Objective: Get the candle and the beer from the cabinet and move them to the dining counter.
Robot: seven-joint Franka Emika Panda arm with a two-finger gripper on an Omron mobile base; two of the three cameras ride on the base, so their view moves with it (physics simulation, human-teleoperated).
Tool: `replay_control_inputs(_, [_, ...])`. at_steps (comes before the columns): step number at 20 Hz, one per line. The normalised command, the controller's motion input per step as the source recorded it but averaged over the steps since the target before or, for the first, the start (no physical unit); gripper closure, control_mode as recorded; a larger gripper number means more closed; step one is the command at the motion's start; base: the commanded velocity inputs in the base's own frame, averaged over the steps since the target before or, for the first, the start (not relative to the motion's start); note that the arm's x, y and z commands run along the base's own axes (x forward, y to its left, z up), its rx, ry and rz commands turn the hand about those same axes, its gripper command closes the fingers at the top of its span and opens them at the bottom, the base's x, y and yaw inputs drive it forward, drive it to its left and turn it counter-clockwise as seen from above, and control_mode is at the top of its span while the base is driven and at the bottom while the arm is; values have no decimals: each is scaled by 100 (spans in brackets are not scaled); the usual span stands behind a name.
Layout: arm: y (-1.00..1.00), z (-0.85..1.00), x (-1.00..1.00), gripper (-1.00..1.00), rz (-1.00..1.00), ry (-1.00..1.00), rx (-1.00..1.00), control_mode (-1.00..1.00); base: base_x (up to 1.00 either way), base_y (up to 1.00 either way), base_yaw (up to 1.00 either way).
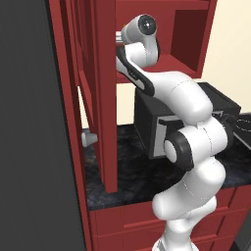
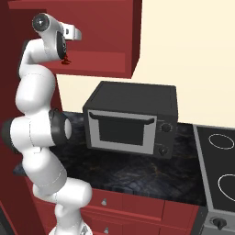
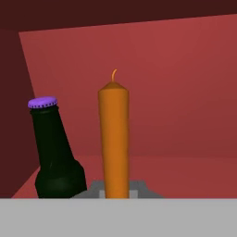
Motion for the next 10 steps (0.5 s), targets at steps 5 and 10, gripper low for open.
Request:
replay_control_inputs(5, [0,0,0,100,0,0,0,-100,0,0,0])
replay_control_inputs(10, [0,0,-4,100,0,0,0,-100,0,0,0])
